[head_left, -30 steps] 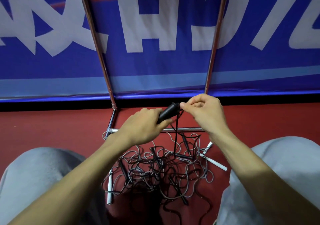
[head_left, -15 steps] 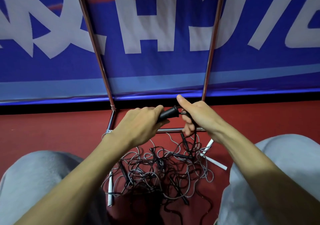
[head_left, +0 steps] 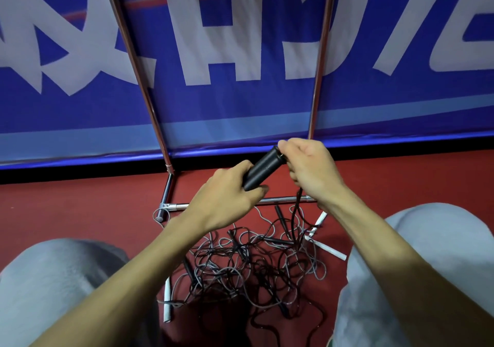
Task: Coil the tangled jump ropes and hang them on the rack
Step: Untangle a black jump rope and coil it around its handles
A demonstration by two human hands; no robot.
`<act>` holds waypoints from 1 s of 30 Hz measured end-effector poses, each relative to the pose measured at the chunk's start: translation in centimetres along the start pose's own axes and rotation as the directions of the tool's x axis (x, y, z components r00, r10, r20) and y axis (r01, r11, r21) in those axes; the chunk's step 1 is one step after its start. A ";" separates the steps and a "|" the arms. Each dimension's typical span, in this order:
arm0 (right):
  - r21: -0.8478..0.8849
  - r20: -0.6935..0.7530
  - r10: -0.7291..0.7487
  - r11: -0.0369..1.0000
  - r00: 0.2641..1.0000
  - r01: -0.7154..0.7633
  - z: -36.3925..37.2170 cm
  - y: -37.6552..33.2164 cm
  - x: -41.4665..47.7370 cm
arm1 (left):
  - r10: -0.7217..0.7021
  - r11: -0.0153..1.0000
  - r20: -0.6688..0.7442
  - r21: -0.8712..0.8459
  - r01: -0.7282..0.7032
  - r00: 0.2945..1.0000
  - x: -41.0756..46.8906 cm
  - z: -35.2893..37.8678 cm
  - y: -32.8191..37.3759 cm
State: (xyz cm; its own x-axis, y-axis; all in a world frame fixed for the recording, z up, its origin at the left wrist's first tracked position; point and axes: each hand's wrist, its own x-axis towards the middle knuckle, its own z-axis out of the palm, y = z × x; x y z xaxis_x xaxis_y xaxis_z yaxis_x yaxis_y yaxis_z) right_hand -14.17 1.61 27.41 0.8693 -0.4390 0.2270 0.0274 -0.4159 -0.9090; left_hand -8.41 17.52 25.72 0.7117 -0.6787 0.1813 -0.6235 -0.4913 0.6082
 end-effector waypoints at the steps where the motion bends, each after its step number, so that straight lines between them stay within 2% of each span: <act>1: 0.023 -0.063 0.014 1.000 0.998 -0.013 0.0 0.0 0.0 | -0.018 1.000 0.008 -0.015 0.018 1.000 0.0 -0.1 0.0; 4: 0.184 -0.186 0.099 0.981 0.977 -0.064 -0.2 0.4 0.4 | -0.029 0.997 0.026 -0.071 0.031 0.999 -0.2 -0.3 -0.1; 7: 0.138 -0.232 0.067 0.990 0.970 -0.035 -0.2 0.6 0.4 | -0.050 0.996 -0.045 -0.077 0.047 0.998 -0.5 0.0 0.4; 10: 0.049 -0.226 -0.011 0.999 0.974 0.022 0.1 0.6 0.1 | -0.110 0.994 -0.126 -0.007 0.110 0.986 -0.6 0.0 0.6; 13: 0.090 -0.194 -0.009 0.996 0.981 0.027 0.2 0.5 -0.1 | -0.149 0.987 -0.179 0.030 0.157 0.973 -0.4 -0.4 0.6; 16: 0.197 -0.157 0.024 0.980 0.987 0.008 0.2 0.1 -0.2 | -0.166 0.986 -0.175 -0.026 0.164 0.970 -0.3 -0.6 0.9; 19: 0.358 -0.068 0.050 0.933 0.996 -0.023 0.2 -0.9 -0.5 | -0.213 0.963 -0.161 -0.199 0.180 0.964 -0.1 -0.6 1.2; 21: 0.333 0.024 0.001 0.943 1.000 -0.009 0.4 -0.9 -0.6 | -0.296 0.883 -0.150 -0.420 0.210 0.943 0.3 -0.8 1.4; 22: 0.283 0.078 -0.022 0.959 0.997 -0.001 0.6 -0.7 -0.7 | -0.341 0.795 -0.130 -0.569 0.211 0.931 0.4 -1.1 1.5; 24: 0.077 0.208 -0.055 0.996 0.977 0.040 1.0 0.0 -0.9 | -0.395 0.547 -0.072 -0.819 0.172 0.916 0.7 -2.0 1.8; 25: -0.055 0.293 -0.059 0.995 0.954 0.078 1.3 0.2 -1.2 | -0.407 0.445 -0.058 -0.884 0.143 0.912 0.8 -2.6 1.8; 27: -0.261 0.465 -0.031 0.950 0.885 0.170 1.8 0.6 -1.8 | -0.445 0.320 -0.067 -0.943 0.088 0.893 0.9 -3.9 1.4; 30: -0.359 0.611 0.032 0.902 0.791 0.241 2.6 0.5 -2.4 | -0.536 0.212 -0.054 -0.975 0.073 0.843 0.9 -4.9 0.3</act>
State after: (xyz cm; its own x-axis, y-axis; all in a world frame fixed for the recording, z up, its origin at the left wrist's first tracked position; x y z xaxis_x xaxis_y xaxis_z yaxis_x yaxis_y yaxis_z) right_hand -14.94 4.49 25.47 0.9900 0.1265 -0.0630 0.0573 -0.7667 -0.6395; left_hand -6.37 19.43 29.88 0.9511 -0.2795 -0.1313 0.2349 0.3785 0.8953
